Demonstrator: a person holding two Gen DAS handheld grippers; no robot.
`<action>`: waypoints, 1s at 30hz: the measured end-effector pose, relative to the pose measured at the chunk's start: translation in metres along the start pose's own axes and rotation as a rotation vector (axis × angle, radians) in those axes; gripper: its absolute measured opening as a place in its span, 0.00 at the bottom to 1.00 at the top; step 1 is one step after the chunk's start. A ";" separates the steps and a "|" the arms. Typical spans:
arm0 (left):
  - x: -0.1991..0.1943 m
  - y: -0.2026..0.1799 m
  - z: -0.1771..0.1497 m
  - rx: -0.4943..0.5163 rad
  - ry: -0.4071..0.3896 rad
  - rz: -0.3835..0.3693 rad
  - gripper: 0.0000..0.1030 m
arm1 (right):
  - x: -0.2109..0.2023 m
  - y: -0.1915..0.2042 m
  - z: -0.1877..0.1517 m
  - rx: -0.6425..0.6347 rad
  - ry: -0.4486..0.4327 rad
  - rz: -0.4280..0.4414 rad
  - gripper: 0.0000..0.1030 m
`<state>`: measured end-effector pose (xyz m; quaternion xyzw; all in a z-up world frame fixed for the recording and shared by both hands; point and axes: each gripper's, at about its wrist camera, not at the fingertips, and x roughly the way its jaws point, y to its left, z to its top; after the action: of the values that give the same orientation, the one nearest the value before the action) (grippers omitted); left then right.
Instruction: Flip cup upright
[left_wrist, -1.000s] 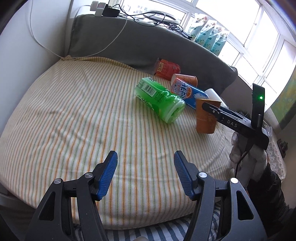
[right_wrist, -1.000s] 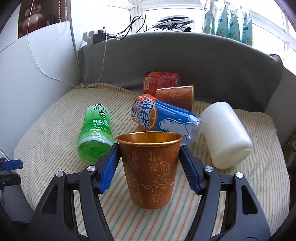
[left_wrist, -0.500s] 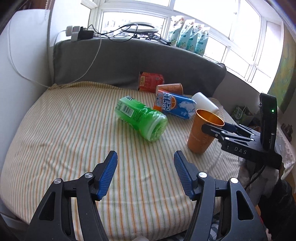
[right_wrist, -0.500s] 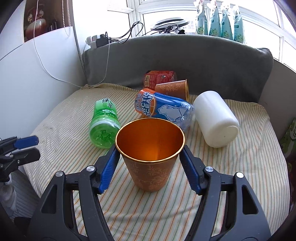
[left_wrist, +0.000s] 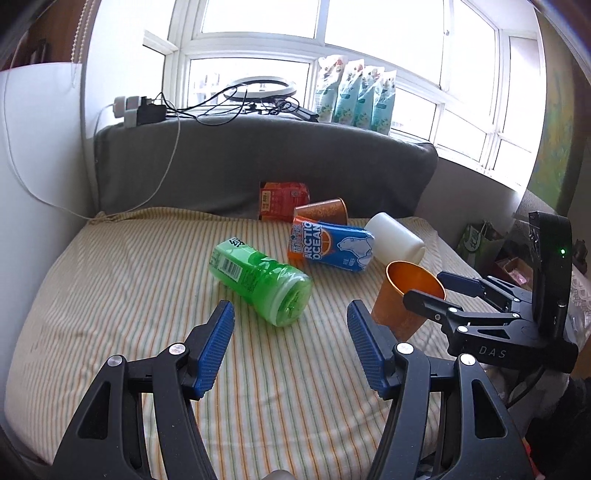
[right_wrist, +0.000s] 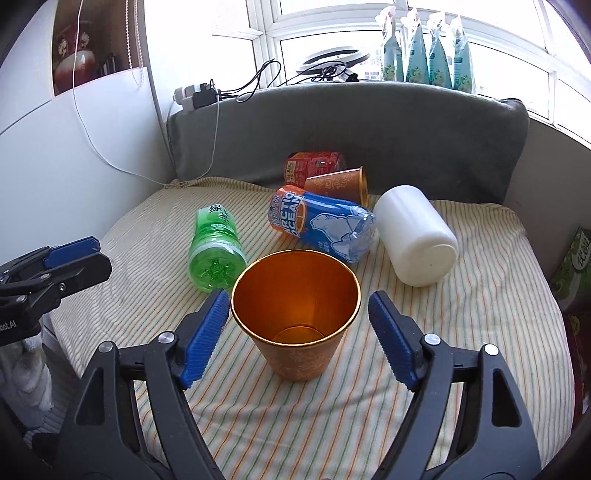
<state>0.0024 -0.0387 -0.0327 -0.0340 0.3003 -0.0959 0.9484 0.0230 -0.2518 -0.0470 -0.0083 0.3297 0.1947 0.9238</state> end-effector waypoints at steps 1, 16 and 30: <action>-0.001 -0.001 0.001 0.002 -0.005 0.003 0.62 | -0.002 -0.001 -0.001 0.006 -0.004 0.000 0.78; 0.005 -0.004 0.002 -0.007 -0.006 -0.020 0.68 | -0.054 -0.013 -0.018 0.121 -0.045 -0.100 0.89; -0.017 -0.009 0.007 0.020 -0.142 0.022 0.78 | -0.101 -0.005 -0.006 0.104 -0.186 -0.299 0.99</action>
<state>-0.0083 -0.0437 -0.0163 -0.0279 0.2317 -0.0858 0.9686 -0.0496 -0.2933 0.0094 0.0086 0.2475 0.0379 0.9681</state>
